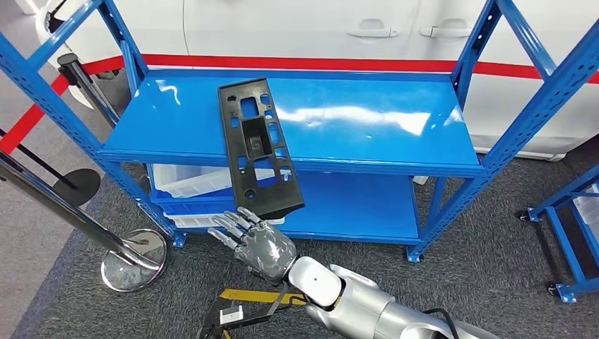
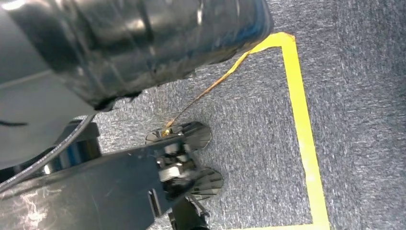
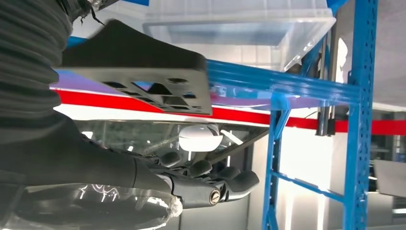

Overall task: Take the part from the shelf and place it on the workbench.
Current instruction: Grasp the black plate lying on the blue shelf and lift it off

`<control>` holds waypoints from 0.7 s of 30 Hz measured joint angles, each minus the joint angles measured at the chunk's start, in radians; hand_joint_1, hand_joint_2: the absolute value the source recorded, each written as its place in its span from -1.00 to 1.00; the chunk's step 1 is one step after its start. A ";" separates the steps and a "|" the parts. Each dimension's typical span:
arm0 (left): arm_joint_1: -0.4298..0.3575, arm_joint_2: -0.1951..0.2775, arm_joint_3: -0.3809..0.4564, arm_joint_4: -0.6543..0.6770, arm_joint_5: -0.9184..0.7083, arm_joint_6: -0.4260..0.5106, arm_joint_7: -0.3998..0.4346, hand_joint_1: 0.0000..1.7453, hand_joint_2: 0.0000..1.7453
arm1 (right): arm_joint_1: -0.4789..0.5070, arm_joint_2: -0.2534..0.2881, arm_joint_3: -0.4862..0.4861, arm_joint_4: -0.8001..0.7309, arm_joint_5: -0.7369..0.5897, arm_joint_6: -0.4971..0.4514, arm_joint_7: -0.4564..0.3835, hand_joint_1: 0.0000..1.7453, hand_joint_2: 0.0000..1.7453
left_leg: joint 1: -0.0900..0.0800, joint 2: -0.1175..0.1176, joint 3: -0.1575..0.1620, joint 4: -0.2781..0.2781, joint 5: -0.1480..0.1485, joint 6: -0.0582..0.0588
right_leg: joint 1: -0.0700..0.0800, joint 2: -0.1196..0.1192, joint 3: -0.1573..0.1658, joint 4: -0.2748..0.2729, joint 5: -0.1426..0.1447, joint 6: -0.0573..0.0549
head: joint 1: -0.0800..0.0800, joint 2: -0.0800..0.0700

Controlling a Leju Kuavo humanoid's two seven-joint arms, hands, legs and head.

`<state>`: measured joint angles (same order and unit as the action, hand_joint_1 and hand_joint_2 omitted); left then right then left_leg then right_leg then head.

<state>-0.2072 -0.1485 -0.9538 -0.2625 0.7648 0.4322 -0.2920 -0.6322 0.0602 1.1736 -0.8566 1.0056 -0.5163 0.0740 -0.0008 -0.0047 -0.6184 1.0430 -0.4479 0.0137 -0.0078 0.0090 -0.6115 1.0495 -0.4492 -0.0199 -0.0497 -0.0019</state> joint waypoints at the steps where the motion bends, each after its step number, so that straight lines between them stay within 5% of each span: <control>1: -0.002 0.000 0.000 0.000 -0.001 0.000 0.002 -1.00 -1.00 | -0.002 0.004 0.000 0.007 0.000 -0.007 0.002 -1.00 1.00 | -0.003 0.000 0.007 -0.015 -0.002 0.004 | -0.001 0.000 -0.001 -0.002 0.001 0.004 | 0.000 0.000; 5: -0.003 0.001 -0.001 0.000 -0.007 -0.001 0.007 -1.00 -1.00 | -0.012 0.024 -0.002 0.050 0.003 -0.042 0.007 -1.00 1.00 | 0.003 0.001 0.022 -0.047 0.015 0.019 | 0.000 -0.002 -0.006 0.012 -0.015 0.024 | 0.002 0.000; 8: -0.007 0.000 -0.001 0.000 -0.012 -0.006 0.013 -1.00 -1.00 | -0.026 0.043 -0.008 0.104 0.001 -0.077 0.006 -1.00 1.00 | 0.005 0.003 0.025 -0.055 0.020 0.025 | -0.003 -0.004 -0.078 0.170 -0.098 0.033 | 0.004 0.000; 10: -0.008 0.000 -0.002 0.000 -0.015 -0.012 0.020 -1.00 -1.00 | -0.032 0.058 -0.013 0.148 -0.007 -0.087 0.001 -1.00 1.00 | 0.005 0.003 0.024 -0.052 0.018 0.026 | -0.005 -0.004 -0.113 0.242 -0.112 0.038 | 0.005 0.000; 11: -0.009 0.000 -0.002 0.000 -0.016 -0.015 0.024 -1.00 -1.00 | -0.038 0.066 -0.016 0.170 -0.015 -0.091 -0.005 -1.00 1.00 | 0.006 0.002 0.024 -0.048 0.015 0.025 | -0.007 -0.004 -0.105 0.226 -0.092 0.039 | 0.005 0.000; 14: -0.021 0.000 -0.002 0.000 -0.020 -0.019 0.035 -1.00 -1.00 | -0.074 0.099 -0.026 0.236 -0.038 -0.095 -0.024 -1.00 1.00 | 0.007 0.000 0.016 -0.020 0.000 0.011 | -0.012 -0.005 -0.026 0.064 -0.014 0.039 | 0.005 0.000; 19: -0.038 0.001 -0.002 0.000 -0.028 -0.020 0.045 -1.00 -1.00 | -0.110 0.143 -0.037 0.327 -0.050 -0.089 -0.031 -1.00 1.00 | 0.006 0.000 -0.001 0.002 -0.010 -0.012 | -0.007 -0.001 -0.010 0.017 -0.007 0.010 | 0.002 0.000; 21: -0.041 0.001 -0.002 0.000 -0.030 -0.020 0.045 -1.00 -1.00 | -0.122 0.159 -0.040 0.355 -0.052 -0.080 -0.030 -1.00 1.00 | 0.008 0.001 -0.028 0.063 -0.048 -0.023 | -0.011 -0.002 -0.010 0.015 -0.004 0.000 | -0.002 0.000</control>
<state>-0.2481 -0.1476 -0.9556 -0.2625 0.7349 0.4120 -0.2466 -0.7541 0.2188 1.1338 -0.5019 0.9531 -0.5963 0.0439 0.0075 -0.0036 -0.6464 1.1060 -0.4963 -0.0090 -0.0189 0.0074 -0.6212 1.0644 -0.4534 -0.0201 -0.0519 -0.0019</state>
